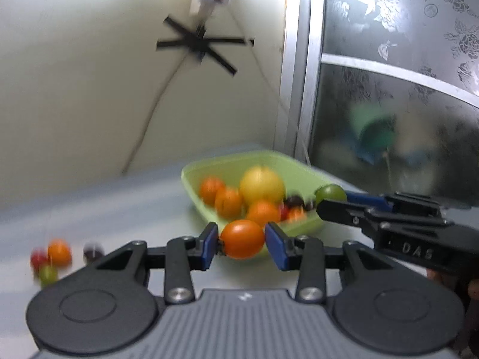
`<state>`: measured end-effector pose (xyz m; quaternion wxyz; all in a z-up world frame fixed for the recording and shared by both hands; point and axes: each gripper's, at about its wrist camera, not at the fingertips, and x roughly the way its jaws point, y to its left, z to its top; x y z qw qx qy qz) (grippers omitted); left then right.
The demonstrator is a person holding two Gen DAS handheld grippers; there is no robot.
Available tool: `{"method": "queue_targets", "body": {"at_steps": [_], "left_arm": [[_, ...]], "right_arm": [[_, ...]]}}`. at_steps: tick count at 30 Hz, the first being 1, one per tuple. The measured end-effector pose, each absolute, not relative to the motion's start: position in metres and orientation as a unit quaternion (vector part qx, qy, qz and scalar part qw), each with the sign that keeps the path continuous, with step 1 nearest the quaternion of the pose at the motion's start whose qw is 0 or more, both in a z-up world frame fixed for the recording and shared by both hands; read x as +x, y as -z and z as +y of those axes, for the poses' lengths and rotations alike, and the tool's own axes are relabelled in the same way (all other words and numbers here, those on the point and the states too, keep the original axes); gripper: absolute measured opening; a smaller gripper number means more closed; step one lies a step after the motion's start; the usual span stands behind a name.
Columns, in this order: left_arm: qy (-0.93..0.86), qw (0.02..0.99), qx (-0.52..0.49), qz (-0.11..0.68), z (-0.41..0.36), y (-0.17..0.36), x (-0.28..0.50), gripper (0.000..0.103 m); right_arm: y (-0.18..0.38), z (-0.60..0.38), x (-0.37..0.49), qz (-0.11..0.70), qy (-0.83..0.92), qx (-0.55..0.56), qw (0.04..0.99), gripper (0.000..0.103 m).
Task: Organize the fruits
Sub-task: 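Carry both tomatoes into the green basket and open both tools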
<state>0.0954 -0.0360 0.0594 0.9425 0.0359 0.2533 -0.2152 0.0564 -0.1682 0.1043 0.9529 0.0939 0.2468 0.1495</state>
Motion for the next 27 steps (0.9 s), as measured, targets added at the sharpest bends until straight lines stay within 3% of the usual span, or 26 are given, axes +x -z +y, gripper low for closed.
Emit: {"method": "queue_targets", "body": {"at_steps": [10,13,15,16,17,27], "left_arm": [[0.193,0.94,0.068,0.274,-0.074,-0.043,0.156,0.036],[0.184,0.941,0.075,0.274,-0.078,-0.039,0.162,0.04],[0.183,0.942,0.073,0.273,-0.078,-0.039,0.163,0.042],[0.184,0.942,0.067,0.271,-0.076,-0.04,0.163,0.042],[0.183,0.944,0.061,0.268,-0.073,-0.041,0.162,0.042],[0.069,0.967,-0.02,0.246,0.068,-0.054,0.11,0.049]], "right_arm": [[-0.095,-0.193,0.124,0.235,-0.052,0.058,0.969,0.03],[-0.087,-0.198,0.139,0.243,-0.039,0.052,0.968,0.032],[-0.081,-0.199,0.142,0.241,-0.037,0.051,0.968,0.036],[-0.079,-0.199,0.14,0.24,-0.037,0.051,0.969,0.048],[-0.079,-0.2,0.141,0.242,-0.042,0.053,0.968,0.049],[-0.087,-0.226,0.118,0.191,-0.013,0.123,0.974,0.049]]}}
